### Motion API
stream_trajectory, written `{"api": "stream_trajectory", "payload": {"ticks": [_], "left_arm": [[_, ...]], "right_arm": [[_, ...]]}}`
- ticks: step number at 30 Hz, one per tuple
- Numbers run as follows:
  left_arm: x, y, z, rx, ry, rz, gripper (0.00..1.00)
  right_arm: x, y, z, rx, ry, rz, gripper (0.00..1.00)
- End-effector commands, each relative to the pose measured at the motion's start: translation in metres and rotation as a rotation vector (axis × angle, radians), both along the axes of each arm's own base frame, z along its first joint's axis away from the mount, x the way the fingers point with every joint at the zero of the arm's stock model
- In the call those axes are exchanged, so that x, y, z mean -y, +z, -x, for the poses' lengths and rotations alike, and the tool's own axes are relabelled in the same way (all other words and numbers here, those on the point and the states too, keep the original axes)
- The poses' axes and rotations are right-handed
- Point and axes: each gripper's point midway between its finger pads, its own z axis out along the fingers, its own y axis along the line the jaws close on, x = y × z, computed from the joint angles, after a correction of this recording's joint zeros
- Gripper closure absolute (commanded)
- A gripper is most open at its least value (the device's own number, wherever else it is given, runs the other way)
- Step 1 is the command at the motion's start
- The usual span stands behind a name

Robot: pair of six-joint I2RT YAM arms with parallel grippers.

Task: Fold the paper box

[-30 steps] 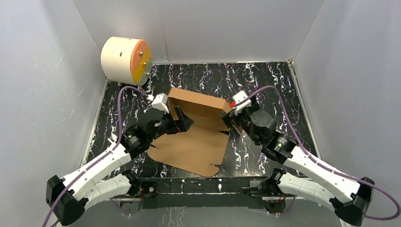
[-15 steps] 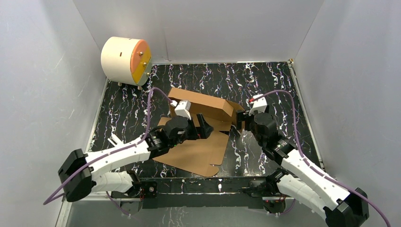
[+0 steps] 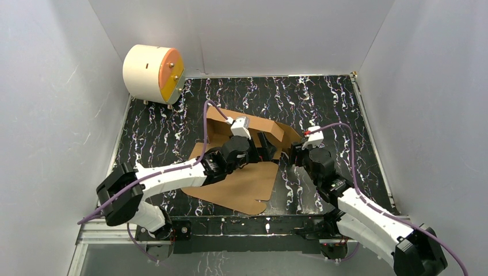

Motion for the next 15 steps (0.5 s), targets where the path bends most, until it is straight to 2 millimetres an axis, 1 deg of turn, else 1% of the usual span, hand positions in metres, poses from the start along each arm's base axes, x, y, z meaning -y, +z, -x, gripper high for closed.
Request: {"api": "stream_trajectory", "payload": {"ticks": [1,2,6,11,15], "left_arm": [[0.009,0.038,-0.020,0.098,0.067,0.073,0.06],[0.010,0.038,-0.022,0.103,0.073,0.072,0.07],[0.014,0.040,-0.031,0.120,0.107,0.080,0.07],[0.010,0.028,-0.048,0.137,0.198,0.050,0.09],[0.013,0.027,-0.056,0.161,0.224,0.044,0.13]], "right_arm": [[-0.016,0.034,-0.013,0.146,0.039,-0.109,0.42],[-0.018,0.033,-0.013,0.150,0.052,-0.106,0.47],[-0.030,0.028,-0.009,0.157,0.128,-0.103,0.57],[-0.038,0.024,-0.006,0.157,0.178,-0.112,0.71],[-0.042,0.020,-0.003,0.152,0.209,-0.104,0.80]]}}
